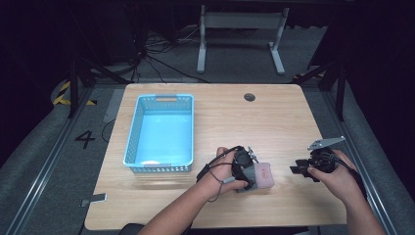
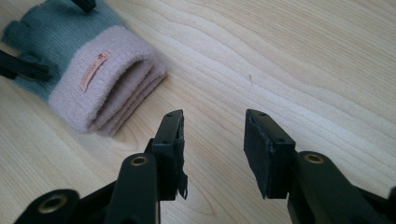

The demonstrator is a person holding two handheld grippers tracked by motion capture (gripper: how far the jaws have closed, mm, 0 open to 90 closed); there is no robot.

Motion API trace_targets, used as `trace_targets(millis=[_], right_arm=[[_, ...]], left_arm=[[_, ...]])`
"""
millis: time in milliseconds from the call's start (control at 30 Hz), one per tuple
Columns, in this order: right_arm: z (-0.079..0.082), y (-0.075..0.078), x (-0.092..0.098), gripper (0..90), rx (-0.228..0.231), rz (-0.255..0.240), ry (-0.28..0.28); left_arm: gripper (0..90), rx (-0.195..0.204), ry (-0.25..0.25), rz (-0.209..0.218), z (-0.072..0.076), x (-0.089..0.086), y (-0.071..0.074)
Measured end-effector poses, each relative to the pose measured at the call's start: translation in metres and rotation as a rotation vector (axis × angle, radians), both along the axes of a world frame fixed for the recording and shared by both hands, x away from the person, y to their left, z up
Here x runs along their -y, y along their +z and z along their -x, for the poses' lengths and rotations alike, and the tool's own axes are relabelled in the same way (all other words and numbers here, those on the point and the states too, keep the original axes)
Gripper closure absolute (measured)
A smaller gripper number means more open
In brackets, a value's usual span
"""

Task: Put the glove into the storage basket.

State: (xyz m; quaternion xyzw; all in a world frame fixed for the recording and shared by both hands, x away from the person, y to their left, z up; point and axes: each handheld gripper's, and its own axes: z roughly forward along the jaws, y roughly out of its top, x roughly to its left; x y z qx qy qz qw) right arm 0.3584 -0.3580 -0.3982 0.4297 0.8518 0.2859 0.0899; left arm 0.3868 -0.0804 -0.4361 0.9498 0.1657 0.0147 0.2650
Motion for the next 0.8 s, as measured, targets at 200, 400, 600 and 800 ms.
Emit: trace_targets(millis=[200, 400, 600, 800], right_arm=[[0.0007, 0.0006, -0.0022, 58.6, 0.002, -0.007, 0.013], [0.0018, 0.0007, -0.0037, 58.2, 0.006, -0.007, 0.016], [0.0033, 0.0043, -0.0029, 57.8, 0.011, -0.021, 0.014], [0.0046, 0.0059, -0.0055, 57.5, 0.017, -0.022, 0.024]], left_arm=[[15.5, 0.005, -0.006, -0.004, -0.0002, 0.0017, -0.0041], [17.1, 0.022, -0.006, -0.025, 0.003, 0.003, -0.0057], [23.3, 0.026, -0.003, -0.042, 0.0047, 0.0048, -0.0049], [47.7, 0.018, -0.001, -0.043, 0.0078, 0.0045, -0.0011]])
